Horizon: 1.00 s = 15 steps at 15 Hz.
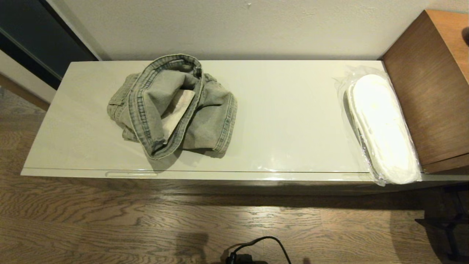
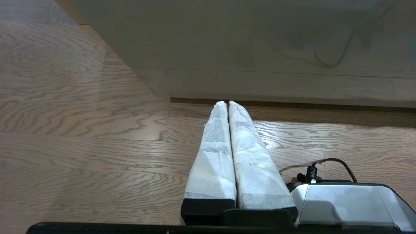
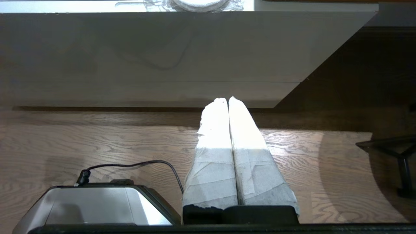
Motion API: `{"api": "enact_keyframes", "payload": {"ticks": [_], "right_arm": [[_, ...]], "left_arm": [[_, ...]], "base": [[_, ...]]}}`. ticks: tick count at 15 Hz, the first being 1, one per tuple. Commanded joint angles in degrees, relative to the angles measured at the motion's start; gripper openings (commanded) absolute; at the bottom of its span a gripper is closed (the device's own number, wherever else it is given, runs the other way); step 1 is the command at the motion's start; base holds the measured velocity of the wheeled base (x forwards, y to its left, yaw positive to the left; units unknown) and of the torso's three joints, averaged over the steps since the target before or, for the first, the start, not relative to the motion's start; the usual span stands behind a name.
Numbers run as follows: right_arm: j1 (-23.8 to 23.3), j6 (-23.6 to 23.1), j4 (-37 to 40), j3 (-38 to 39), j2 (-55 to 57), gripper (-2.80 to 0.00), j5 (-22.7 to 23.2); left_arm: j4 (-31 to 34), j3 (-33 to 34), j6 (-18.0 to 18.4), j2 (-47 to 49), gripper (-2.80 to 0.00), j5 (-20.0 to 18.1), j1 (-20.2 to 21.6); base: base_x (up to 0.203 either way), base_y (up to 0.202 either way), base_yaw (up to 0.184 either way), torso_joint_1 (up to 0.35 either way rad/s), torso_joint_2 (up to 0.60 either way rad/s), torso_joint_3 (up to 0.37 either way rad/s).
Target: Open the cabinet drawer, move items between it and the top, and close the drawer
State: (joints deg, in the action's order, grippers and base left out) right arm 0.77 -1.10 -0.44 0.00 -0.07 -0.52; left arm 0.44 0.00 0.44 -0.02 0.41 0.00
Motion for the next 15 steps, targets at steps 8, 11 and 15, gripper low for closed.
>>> {"api": "enact_keyframes", "payload": {"ticks": [8, 11, 15], "right_arm": [[-0.04, 4.24, 31.94, -40.53, 1.2, -2.8, 8.34], [-0.23, 14.48, 31.86, -44.61, 17.37, -2.8, 6.93], [-0.37, 10.41, 27.78, -37.65, 38.55, -2.8, 6.28]], "left_arm": [[0.0, 0.09, 0.0, 0.02, -2.8, 0.03, 0.0], [0.0, 0.09, 0.0, 0.02, -2.8, 0.03, 0.0], [0.0, 0.09, 0.0, 0.02, -2.8, 0.03, 0.0]], "base": [[0.0, 0.0, 0.0, 0.0, 0.0, 0.0], [0.0, 0.0, 0.0, 0.0, 0.0, 0.0], [0.0, 0.0, 0.0, 0.0, 0.0, 0.0]]}}
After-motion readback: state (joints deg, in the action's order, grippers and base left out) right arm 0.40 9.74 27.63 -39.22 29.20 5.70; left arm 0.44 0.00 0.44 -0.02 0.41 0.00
